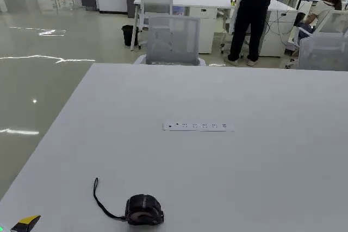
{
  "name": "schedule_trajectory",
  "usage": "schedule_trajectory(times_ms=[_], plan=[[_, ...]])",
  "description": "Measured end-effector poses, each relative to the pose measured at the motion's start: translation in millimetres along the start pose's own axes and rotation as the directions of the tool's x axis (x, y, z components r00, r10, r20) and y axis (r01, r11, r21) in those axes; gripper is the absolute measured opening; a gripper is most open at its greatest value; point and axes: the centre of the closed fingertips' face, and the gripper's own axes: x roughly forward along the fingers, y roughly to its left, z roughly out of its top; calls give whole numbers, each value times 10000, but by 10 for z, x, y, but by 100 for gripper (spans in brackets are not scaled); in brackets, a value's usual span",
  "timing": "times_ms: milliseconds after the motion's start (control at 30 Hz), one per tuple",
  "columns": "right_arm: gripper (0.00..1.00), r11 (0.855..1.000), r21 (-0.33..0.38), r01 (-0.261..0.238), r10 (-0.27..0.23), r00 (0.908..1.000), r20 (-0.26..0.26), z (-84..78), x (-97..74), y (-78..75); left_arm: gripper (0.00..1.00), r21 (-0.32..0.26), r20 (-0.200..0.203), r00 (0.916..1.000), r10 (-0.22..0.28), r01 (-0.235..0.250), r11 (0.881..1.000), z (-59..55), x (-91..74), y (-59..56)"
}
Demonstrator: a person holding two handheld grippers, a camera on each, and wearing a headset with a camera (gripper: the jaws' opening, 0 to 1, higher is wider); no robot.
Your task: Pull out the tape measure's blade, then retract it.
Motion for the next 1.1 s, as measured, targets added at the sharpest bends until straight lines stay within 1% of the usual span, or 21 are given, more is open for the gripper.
schedule_trajectory(times_ms=[100, 333, 467, 567, 633, 867, 1033, 1100], plan=[[100, 10000, 1, -12, 12, 10000, -18, -3, 0, 21, 99, 15, 27, 10000, 21, -21, 10000, 16, -7, 0], [100, 9999, -123, -88, 88, 10000, -2, -4, -10, 63, 99, -25, 36, 10000, 18, -18, 10000, 5, 8, -4], [100, 9999, -137, -66, 66, 10000, 9, -22, -9, 39, 99, -1, -21, 10000, -47, 47, 10000, -4, 17, -30], [100, 9997, -194, -120, 120, 9999, -26, -22, -10, 66, 99, 77, -77, 9999, -118, 118, 9999, -13, 19, -56], [100, 9997, -209, -136, 136, 9999, 16, -8, -8, 70, 99, 118, -120, 9998, -149, 151, 9998, -23, 18, -48], [100, 9996, -230, -161, 162, 9999, 35, 5, 3, 61, 99, 181, -155, 9997, -200, 203, 9996, 5, 25, -30], [99, 9994, -289, -194, 195, 9998, 30, 16, 12, 37, 99, 355, -122, 9996, -271, 276, 9990, 56, 41, -37], [99, 9990, -368, -246, 248, 9997, 53, 45, 14, 37, 99, 465, -162, 9992, -362, 369, 9982, 57, 66, -45]])
